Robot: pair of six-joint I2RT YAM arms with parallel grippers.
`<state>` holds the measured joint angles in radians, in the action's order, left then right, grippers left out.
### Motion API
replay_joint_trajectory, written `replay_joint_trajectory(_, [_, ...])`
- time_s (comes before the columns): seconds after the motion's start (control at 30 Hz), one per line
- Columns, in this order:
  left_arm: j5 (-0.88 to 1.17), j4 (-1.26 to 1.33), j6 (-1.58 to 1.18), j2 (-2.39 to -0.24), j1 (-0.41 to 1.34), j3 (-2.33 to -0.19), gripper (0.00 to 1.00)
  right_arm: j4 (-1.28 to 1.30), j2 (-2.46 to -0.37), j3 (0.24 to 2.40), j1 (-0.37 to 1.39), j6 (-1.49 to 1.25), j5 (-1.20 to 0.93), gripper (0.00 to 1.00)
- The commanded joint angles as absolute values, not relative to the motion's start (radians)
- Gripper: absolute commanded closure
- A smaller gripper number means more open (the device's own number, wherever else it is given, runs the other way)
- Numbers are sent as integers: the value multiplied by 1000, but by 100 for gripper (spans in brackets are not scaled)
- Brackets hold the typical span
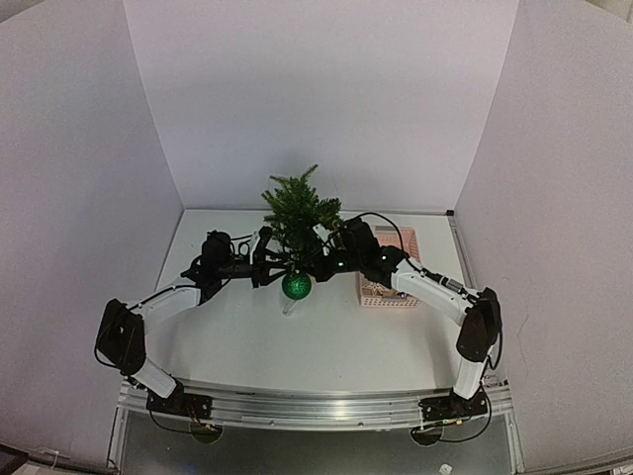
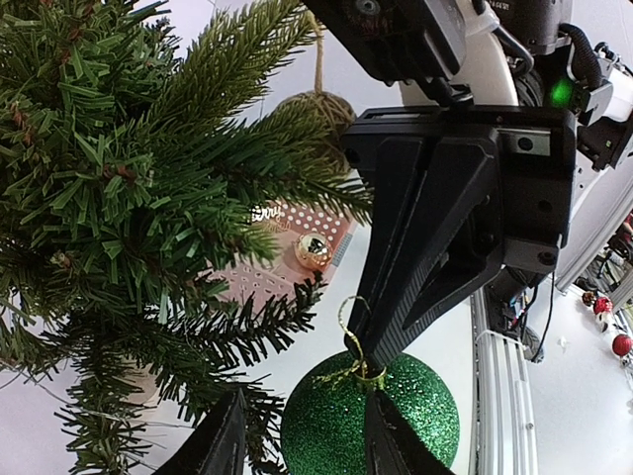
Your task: Decorate the small christmas tree
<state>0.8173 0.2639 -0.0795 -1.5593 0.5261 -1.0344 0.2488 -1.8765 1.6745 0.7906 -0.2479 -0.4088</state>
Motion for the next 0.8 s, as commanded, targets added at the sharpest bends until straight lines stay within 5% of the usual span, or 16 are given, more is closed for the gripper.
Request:
replay_joint_trajectory(0.0, [831, 260, -66, -1514, 500, -1087, 59, 239, -1820, 1670, 788, -260, -437, 100])
replay_joint_trajectory(0.77, [820, 201, 34, -1426, 482, -1024, 57, 208, -1664, 1402, 826, -382, -444, 100])
